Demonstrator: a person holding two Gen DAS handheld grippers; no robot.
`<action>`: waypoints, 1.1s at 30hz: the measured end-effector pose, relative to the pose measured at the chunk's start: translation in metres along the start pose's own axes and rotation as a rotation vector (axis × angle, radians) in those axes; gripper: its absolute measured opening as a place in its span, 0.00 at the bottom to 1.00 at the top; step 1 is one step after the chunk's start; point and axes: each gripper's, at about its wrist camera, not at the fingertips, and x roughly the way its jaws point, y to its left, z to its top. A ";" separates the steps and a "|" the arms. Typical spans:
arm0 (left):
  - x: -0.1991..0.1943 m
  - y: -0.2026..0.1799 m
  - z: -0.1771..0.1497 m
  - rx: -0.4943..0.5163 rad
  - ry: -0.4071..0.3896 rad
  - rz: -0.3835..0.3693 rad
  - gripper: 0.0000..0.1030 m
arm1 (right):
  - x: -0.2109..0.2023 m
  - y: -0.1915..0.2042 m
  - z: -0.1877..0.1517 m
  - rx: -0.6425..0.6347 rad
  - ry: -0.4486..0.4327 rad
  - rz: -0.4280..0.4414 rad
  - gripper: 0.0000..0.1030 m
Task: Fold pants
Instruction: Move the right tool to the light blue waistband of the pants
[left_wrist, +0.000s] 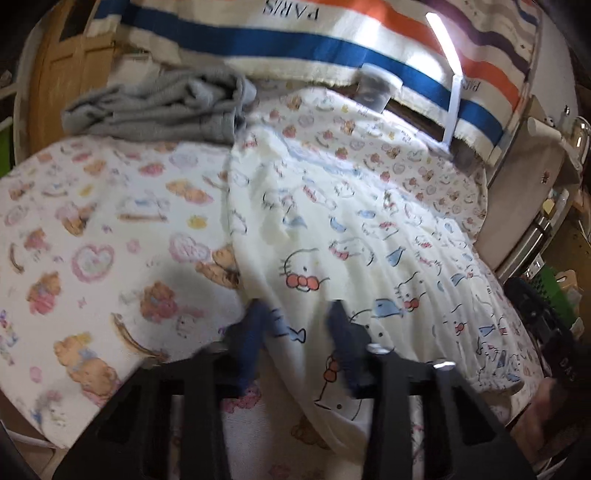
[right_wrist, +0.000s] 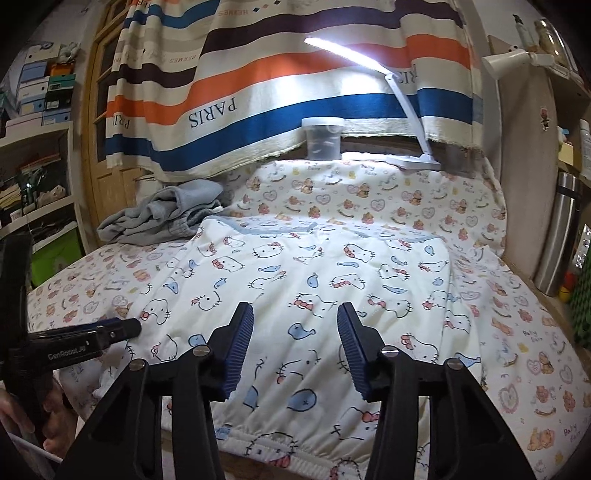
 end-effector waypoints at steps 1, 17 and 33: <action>0.001 0.000 -0.001 -0.005 0.004 0.003 0.20 | 0.000 0.001 0.001 -0.005 -0.001 0.001 0.48; -0.010 0.006 0.002 -0.002 -0.026 0.073 0.53 | 0.036 0.003 0.073 -0.087 0.203 0.197 0.48; -0.011 0.022 0.017 -0.007 -0.054 0.115 0.62 | 0.262 0.119 0.162 -0.114 0.612 0.182 0.48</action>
